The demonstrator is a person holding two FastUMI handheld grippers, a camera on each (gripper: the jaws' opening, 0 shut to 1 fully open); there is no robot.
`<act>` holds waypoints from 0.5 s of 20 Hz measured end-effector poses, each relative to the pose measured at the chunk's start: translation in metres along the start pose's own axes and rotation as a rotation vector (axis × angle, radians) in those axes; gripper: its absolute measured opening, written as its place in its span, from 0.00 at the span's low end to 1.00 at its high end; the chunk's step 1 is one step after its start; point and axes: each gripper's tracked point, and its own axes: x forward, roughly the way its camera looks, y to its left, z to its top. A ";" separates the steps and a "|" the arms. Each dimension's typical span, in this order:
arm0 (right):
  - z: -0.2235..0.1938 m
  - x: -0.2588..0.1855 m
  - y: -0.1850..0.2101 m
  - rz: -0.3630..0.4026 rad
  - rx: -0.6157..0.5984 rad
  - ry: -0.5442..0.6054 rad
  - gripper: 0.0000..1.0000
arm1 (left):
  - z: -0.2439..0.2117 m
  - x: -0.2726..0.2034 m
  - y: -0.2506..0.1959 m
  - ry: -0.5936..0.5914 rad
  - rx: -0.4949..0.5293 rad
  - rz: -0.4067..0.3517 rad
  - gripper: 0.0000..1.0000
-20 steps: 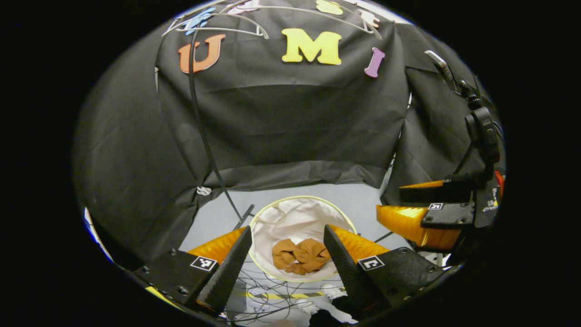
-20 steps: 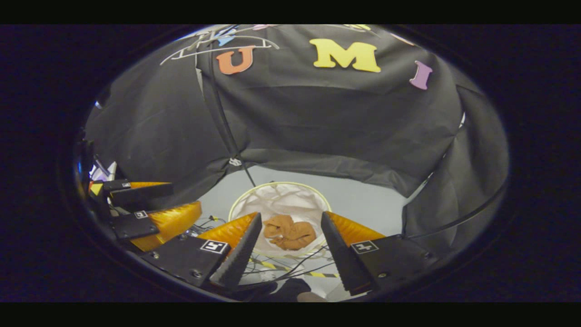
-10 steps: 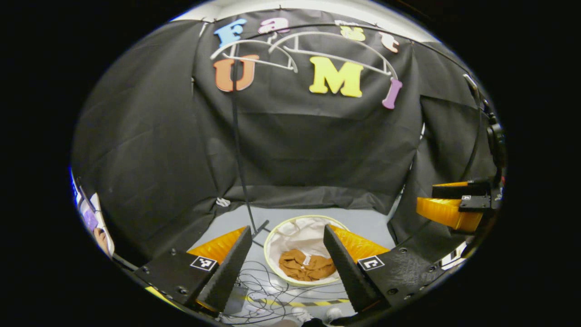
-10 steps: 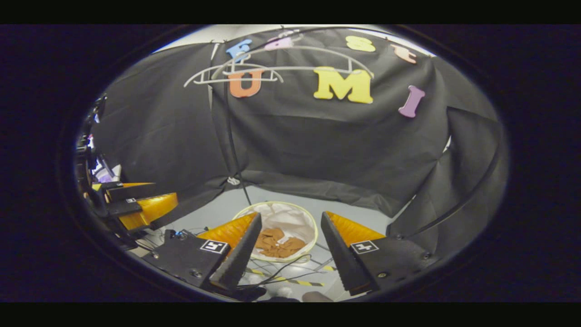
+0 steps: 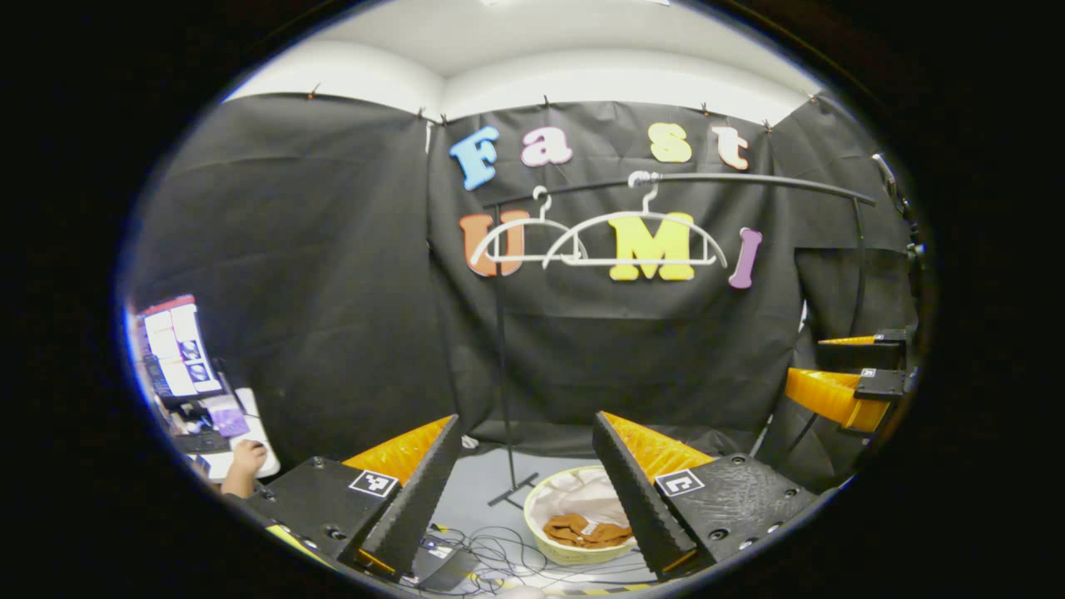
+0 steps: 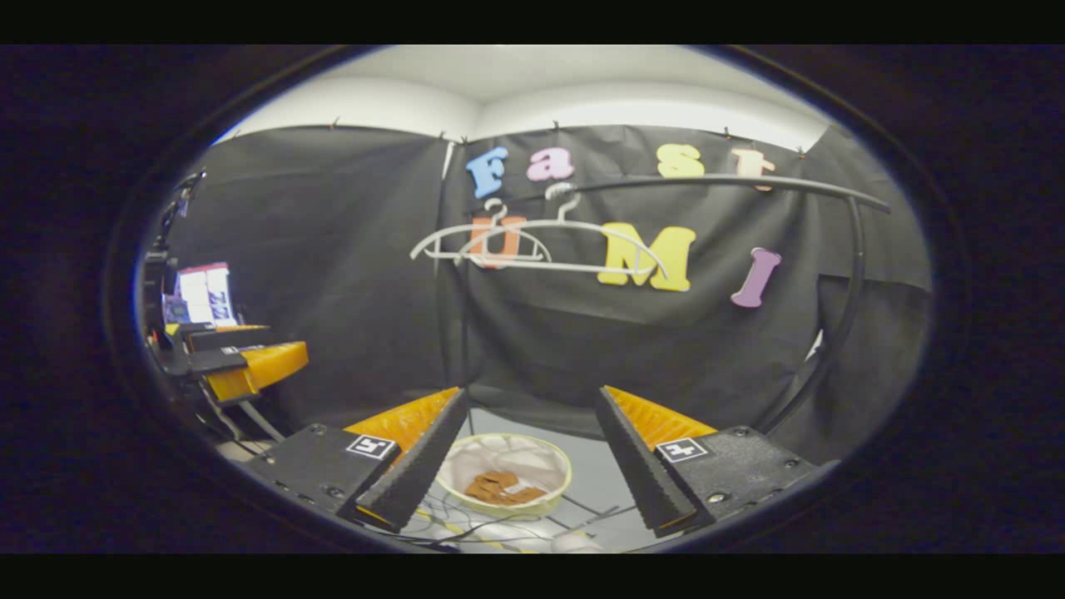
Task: Grasp the clothes on the hanger with both hands and then place them into the laundry hamper below.
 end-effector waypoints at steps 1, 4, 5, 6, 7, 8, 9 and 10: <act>0.007 -0.012 0.003 0.020 0.018 -0.025 0.99 | 0.011 -0.015 0.001 -0.025 0.003 0.020 1.00; 0.017 -0.052 0.004 0.045 0.051 -0.100 1.00 | 0.036 -0.052 0.007 -0.070 -0.020 0.068 1.00; 0.021 -0.063 0.004 0.042 0.056 -0.123 1.00 | 0.044 -0.066 0.010 -0.082 -0.037 0.080 1.00; 0.023 -0.075 0.006 0.035 0.055 -0.146 1.00 | 0.051 -0.082 0.012 -0.101 -0.050 0.084 1.00; 0.027 -0.083 0.006 0.030 0.053 -0.164 1.00 | 0.057 -0.092 0.017 -0.121 -0.053 0.092 1.00; 0.024 -0.091 0.003 0.016 0.052 -0.173 1.00 | 0.064 -0.101 0.023 -0.136 -0.049 0.099 1.00; 0.025 -0.096 0.001 0.002 0.058 -0.183 1.00 | 0.069 -0.105 0.028 -0.148 -0.042 0.106 1.00; 0.027 -0.102 0.003 -0.007 0.070 -0.187 1.00 | 0.075 -0.111 0.029 -0.158 -0.035 0.105 1.00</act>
